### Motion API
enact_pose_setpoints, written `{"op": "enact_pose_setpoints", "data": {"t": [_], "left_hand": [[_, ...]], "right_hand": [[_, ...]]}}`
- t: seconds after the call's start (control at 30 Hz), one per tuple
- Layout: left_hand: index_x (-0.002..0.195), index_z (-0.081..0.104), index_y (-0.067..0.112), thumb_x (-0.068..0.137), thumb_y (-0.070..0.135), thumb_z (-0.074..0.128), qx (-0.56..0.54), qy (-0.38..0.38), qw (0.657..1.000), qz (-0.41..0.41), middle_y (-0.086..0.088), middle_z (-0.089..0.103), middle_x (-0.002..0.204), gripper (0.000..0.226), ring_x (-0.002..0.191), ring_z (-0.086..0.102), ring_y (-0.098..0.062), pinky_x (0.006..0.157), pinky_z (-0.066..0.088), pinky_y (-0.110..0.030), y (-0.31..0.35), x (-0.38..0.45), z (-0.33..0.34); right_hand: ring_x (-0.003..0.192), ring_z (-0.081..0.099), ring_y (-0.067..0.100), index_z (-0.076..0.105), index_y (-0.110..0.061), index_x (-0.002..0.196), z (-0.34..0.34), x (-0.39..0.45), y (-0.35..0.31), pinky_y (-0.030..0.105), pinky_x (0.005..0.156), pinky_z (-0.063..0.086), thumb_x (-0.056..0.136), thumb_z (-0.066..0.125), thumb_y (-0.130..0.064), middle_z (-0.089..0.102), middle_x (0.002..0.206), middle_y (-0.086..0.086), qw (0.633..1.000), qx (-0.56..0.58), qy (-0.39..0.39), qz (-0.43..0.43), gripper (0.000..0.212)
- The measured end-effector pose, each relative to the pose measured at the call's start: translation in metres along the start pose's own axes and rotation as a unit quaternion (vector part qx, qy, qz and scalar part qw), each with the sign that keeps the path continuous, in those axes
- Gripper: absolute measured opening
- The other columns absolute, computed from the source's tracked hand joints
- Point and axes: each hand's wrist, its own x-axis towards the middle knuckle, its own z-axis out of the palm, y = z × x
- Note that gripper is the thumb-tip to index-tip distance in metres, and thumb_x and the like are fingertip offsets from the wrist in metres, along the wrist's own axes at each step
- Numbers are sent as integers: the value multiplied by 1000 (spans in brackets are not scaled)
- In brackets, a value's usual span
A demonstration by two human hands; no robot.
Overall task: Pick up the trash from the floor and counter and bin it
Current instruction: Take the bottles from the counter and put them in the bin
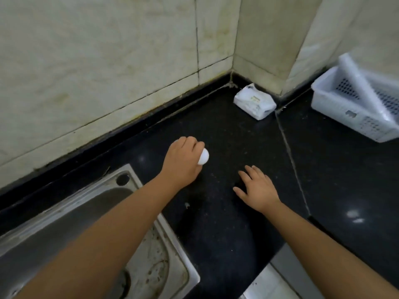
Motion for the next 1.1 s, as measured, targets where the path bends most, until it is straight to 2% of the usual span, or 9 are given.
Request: {"op": "enact_pose_setpoints", "data": {"t": [0.1, 0.2, 0.23, 0.4, 0.6, 0.7, 0.87, 0.93, 1.1], "left_hand": [[87, 71, 3, 40, 15, 91, -7, -15, 999, 49, -14, 71, 80, 53, 66, 68, -29, 46, 54, -25, 40, 27, -18], [126, 53, 5, 81, 19, 68, -41, -44, 993, 102, -14, 55, 123, 50, 112, 53, -31, 79, 54, -38, 110, 53, -38], [132, 46, 8, 87, 22, 61, -49, -42, 990, 123, -11, 49, 129, 50, 118, 47, -28, 86, 52, -37, 138, 60, -45], [134, 42, 11, 90, 20, 57, -69, -13, 963, 260, -8, 44, 133, 47, 122, 42, -26, 89, 48, -35, 310, 58, -87], [131, 43, 10, 89, 11, 57, -65, -14, 902, 427, -9, 45, 133, 45, 123, 43, -27, 88, 49, -37, 519, -54, -140], [127, 45, 9, 88, 8, 58, -56, -10, 856, 514, -8, 47, 131, 41, 121, 44, -26, 87, 49, -36, 613, -141, -161], [124, 48, 5, 91, 10, 55, -76, -3, 756, 650, -12, 48, 128, 34, 120, 45, -29, 88, 48, -38, 743, -307, -197], [122, 49, 4, 90, 7, 55, -75, -1, 712, 699, -14, 49, 127, 33, 119, 45, -31, 89, 47, -40, 784, -377, -205], [119, 50, 2, 91, 6, 50, -51, 18, 598, 800, -17, 50, 127, 29, 121, 48, -34, 93, 46, -43, 860, -541, -206]], "right_hand": [[149, 6, 24, 20, -16, 149, -25, -27, 42, 40, 121, 16, 97, 36, -45, 13, 160, 7, 996, 28, 56, 64, 62], [149, 11, 25, 23, -16, 148, -47, -78, 97, 39, 119, 19, 96, 39, -44, 17, 159, 8, 982, 43, 123, 139, 61], [148, 12, 25, 23, -16, 148, -53, -99, 116, 39, 119, 21, 96, 39, -43, 18, 159, 8, 974, 46, 144, 166, 61], [148, 14, 25, 23, -15, 148, -58, -247, 202, 38, 118, 21, 97, 39, -43, 18, 159, 9, 923, 49, 216, 315, 61], [148, 12, 26, 20, -14, 149, -1, -495, 256, 36, 120, 19, 97, 38, -43, 17, 159, 9, 832, 57, 253, 490, 62], [148, 13, 26, 20, -15, 149, 48, -629, 255, 36, 119, 20, 96, 38, -44, 17, 159, 9, 769, 62, 253, 584, 62], [144, 23, 28, 27, -13, 146, 135, -826, 213, 37, 116, 25, 94, 42, -43, 27, 155, 12, 632, 90, 247, 729, 62], [143, 24, 30, 30, -12, 145, 173, -889, 188, 38, 117, 25, 94, 43, -43, 30, 153, 15, 574, 111, 237, 776, 61], [147, 15, 29, 23, -14, 148, 266, -1005, 119, 40, 120, 19, 96, 38, -44, 21, 157, 12, 422, 190, 210, 861, 62]]}}
